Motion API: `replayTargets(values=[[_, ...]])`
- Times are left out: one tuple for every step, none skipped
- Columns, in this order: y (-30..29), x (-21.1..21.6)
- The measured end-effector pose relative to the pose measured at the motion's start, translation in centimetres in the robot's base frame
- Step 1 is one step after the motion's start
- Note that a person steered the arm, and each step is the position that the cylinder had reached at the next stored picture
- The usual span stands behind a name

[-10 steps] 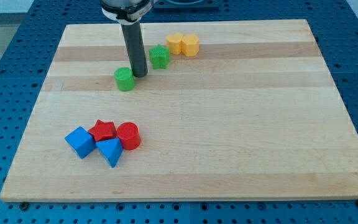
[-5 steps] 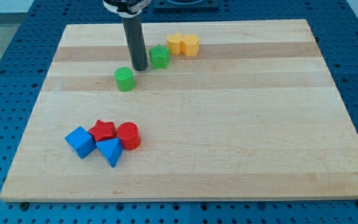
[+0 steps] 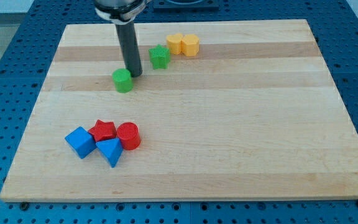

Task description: Slide the green circle to the center left

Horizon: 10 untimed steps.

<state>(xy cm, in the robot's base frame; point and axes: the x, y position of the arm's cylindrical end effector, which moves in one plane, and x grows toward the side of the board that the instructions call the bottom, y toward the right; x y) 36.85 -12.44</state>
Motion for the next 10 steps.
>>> replayTargets(values=[[-0.9, 0.6], [-0.9, 0.6], [1.5, 1.8], [1.5, 1.8], [1.5, 3.9], [1.5, 4.6], [0.4, 4.6], [-3.4, 4.6], [-6.6, 4.4], [-7.9, 4.4]])
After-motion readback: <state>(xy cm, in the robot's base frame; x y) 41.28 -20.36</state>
